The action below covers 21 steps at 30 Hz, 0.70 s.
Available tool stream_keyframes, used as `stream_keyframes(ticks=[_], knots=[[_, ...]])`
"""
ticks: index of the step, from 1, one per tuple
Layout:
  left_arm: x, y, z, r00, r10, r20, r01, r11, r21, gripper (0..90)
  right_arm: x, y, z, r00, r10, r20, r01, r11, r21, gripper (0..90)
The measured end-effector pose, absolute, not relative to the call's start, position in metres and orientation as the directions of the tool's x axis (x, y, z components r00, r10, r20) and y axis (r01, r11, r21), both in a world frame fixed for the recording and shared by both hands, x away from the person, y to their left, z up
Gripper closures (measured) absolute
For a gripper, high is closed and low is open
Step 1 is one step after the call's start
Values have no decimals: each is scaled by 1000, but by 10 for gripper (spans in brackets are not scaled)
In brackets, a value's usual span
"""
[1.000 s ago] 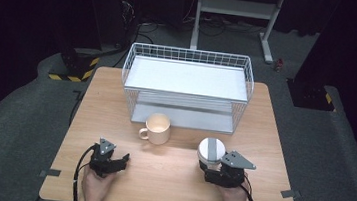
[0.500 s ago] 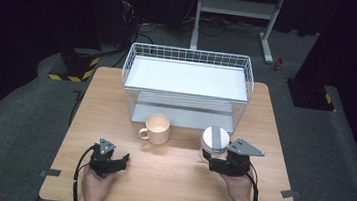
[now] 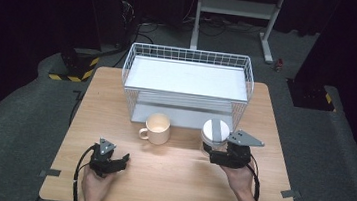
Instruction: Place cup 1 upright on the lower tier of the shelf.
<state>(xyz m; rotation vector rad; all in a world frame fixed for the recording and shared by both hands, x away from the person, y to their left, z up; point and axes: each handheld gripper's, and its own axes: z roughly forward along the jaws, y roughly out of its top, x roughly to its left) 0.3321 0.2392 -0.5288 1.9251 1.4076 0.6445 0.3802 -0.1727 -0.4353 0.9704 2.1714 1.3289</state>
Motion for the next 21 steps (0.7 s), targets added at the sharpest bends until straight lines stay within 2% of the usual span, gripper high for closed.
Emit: stream_keyframes(ticks=[21], knots=[[332, 239, -529, 298, 955, 7, 629, -202, 750, 259, 408, -162, -425, -667, 745, 14, 355, 302, 885, 187]])
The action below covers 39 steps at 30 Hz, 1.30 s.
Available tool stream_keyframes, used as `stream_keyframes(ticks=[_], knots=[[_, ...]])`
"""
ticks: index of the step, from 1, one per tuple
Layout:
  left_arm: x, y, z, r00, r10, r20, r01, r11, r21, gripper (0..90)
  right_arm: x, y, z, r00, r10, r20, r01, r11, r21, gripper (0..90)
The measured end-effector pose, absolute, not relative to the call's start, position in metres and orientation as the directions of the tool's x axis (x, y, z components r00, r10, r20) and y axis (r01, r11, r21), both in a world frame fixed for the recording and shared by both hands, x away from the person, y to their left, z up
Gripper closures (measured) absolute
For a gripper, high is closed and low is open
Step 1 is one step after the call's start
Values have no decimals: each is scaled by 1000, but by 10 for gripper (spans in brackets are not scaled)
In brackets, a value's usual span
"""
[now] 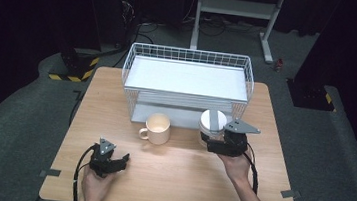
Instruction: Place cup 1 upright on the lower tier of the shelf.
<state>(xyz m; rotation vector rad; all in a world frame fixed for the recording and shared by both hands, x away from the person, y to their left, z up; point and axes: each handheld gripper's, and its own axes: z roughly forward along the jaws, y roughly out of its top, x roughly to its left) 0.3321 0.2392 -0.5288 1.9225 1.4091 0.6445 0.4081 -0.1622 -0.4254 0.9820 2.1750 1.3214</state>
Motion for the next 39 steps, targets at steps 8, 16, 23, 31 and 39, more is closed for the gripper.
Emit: stream_keyframes(ticks=[8, 16, 23, 31, 39], knots=[[332, 239, -529, 298, 954, 7, 630, -202, 750, 259, 419, -155, -423, -661, 750, 9, 361, 308, 880, 187], [332, 239, -529, 298, 955, 6, 630, -201, 751, 259, 428, -152, -426, -654, 757, 18, 379, 307, 873, 187], [332, 239, -529, 299, 954, 6, 631, -203, 749, 259, 437, -151, -430, -640, 768, 29, 394, 296, 870, 186], [332, 240, -529, 300, 954, 6, 631, -203, 748, 259, 448, -147, -431, -625, 780, 22, 396, 292, 871, 187], [332, 240, -529, 299, 954, 6, 631, -203, 749, 261, 455, -143, -439, -605, 796, 21, 409, 287, 866, 187]])
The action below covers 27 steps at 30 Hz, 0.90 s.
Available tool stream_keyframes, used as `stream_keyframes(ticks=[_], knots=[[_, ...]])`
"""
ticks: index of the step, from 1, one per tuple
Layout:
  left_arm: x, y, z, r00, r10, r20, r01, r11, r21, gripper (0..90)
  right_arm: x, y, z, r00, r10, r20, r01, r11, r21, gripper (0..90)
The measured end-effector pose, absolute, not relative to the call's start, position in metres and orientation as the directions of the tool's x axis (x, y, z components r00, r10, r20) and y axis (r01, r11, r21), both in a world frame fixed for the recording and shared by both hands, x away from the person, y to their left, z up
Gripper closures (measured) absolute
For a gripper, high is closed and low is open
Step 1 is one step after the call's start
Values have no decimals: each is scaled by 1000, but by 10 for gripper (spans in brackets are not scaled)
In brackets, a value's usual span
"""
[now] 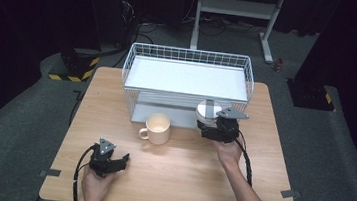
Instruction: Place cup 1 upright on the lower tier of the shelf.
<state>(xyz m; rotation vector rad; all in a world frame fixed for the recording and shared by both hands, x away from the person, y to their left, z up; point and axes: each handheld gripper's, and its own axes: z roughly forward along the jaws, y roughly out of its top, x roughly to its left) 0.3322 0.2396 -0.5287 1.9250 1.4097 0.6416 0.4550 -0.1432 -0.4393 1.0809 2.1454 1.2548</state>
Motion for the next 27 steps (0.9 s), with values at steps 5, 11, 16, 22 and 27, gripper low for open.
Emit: stream_keyframes(ticks=[5, 11, 16, 22, 27], knots=[[332, 239, -529, 297, 955, 5, 631, -201, 750, 261, 462, -143, -444, -585, 811, 29, 413, 267, 871, 186], [332, 239, -529, 298, 955, 6, 631, -201, 750, 261, 466, -142, -448, -571, 820, 32, 420, 258, 870, 187], [332, 239, -529, 298, 954, 6, 631, -202, 749, 261, 471, -142, -453, -555, 831, 43, 431, 243, 869, 187], [332, 239, -529, 300, 954, 9, 630, -205, 749, 261, 477, -140, -459, -549, 835, 24, 425, 254, 869, 187], [332, 239, -529, 300, 954, 9, 630, -205, 749, 261, 481, -139, -463, -541, 841, 23, 431, 253, 866, 187]])
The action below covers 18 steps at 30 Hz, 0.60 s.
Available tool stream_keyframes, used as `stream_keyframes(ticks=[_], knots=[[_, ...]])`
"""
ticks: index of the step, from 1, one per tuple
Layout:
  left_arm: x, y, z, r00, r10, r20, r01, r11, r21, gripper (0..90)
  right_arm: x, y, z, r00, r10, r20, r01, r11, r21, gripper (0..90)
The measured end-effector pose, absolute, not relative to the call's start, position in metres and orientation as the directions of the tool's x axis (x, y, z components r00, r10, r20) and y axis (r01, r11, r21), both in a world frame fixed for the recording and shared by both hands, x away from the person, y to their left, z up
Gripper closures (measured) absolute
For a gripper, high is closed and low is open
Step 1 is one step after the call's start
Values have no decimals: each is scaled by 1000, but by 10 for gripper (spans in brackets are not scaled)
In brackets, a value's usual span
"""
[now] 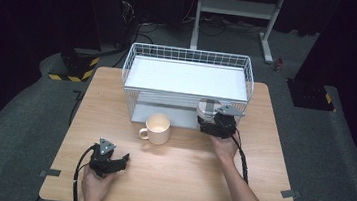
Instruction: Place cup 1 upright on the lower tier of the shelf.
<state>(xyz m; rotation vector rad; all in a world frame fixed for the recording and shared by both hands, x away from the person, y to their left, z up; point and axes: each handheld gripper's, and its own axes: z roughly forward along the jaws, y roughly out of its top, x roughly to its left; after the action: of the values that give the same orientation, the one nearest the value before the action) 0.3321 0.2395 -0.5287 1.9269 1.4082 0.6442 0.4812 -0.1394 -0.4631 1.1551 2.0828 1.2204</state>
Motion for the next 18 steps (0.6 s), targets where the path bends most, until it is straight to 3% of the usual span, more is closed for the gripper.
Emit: stream_keyframes(ticks=[18], knots=[[332, 239, -529, 300, 954, 9, 630, -206, 749, 262, 501, -128, -473, -506, 862, -1, 438, 258, 861, 187]])
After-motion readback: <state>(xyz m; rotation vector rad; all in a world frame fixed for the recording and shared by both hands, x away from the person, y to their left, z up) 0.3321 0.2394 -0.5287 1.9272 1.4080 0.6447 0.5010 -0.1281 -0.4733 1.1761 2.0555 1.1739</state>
